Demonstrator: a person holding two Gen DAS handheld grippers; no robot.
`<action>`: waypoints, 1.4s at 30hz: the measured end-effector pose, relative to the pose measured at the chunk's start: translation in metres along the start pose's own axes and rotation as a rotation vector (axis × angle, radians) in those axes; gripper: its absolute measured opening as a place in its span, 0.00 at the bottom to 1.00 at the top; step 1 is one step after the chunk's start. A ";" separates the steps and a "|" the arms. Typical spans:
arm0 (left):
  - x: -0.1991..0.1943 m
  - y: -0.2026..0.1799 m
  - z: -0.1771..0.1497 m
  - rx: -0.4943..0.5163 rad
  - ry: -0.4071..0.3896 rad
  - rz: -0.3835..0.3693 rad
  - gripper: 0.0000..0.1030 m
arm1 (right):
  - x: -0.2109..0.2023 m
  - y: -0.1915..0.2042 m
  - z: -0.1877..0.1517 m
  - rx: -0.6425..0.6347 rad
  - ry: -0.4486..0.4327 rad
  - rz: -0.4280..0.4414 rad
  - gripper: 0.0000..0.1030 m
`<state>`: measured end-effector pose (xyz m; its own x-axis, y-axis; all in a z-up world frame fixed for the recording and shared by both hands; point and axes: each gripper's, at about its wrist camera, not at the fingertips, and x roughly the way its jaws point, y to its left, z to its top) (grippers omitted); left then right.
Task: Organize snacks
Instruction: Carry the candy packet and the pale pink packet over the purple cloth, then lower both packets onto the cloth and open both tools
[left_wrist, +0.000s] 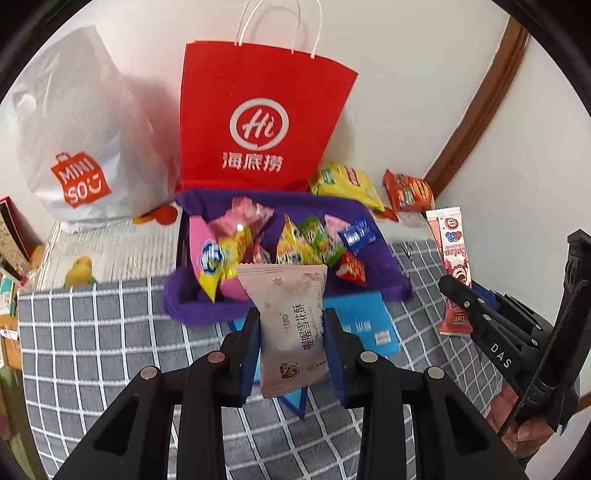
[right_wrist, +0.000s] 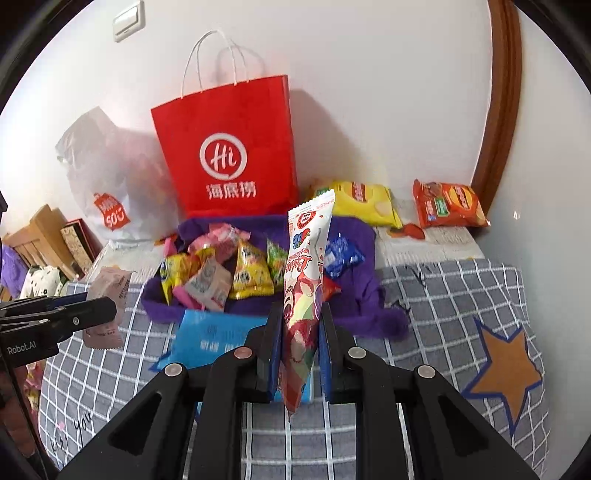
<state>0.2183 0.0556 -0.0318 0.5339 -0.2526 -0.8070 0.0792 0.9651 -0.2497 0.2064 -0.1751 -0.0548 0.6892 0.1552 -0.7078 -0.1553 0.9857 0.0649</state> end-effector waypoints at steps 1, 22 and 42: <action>0.001 0.000 0.005 0.002 -0.003 0.001 0.30 | 0.002 0.000 0.004 0.000 -0.003 -0.001 0.17; 0.064 0.023 0.099 -0.027 -0.012 0.016 0.30 | 0.079 -0.003 0.100 -0.001 -0.032 0.000 0.17; 0.103 0.072 0.103 -0.116 0.051 0.004 0.30 | 0.154 -0.024 0.088 -0.021 0.097 -0.008 0.17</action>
<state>0.3659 0.1062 -0.0777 0.4901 -0.2551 -0.8335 -0.0226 0.9522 -0.3047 0.3791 -0.1691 -0.1034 0.6187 0.1391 -0.7732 -0.1651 0.9852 0.0451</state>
